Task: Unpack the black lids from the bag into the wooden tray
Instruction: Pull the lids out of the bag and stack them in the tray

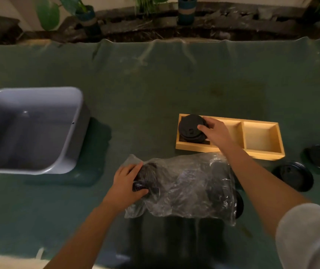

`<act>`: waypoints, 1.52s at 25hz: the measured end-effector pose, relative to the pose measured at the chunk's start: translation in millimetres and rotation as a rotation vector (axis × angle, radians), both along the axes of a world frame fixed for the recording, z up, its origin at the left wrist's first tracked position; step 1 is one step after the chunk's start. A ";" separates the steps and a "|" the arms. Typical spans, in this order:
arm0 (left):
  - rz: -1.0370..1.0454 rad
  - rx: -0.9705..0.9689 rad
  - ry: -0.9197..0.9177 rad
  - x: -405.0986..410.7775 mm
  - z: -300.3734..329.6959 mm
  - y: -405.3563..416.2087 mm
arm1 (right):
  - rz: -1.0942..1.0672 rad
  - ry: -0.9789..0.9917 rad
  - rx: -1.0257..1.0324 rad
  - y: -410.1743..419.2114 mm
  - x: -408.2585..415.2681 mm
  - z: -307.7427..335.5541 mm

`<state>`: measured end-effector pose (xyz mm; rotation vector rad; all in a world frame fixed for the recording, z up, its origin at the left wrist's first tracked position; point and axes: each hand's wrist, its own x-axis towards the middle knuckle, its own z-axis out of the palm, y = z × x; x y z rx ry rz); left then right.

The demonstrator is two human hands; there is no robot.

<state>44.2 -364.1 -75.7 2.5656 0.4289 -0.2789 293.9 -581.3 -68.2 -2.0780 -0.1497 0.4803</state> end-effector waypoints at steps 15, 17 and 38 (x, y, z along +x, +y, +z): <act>-0.011 -0.050 -0.001 -1.8 6.9 -2.1 | 0.280 -0.734 -0.624 -26.6 -35.7 14.8; 0.003 -0.064 -0.024 -2.9 12.0 -2.4 | -0.062 -0.724 -0.374 -56.1 -66.8 27.3; 0.114 -0.310 0.043 -14.0 17.8 25.1 | 0.174 0.530 0.268 66.9 -178.8 -3.8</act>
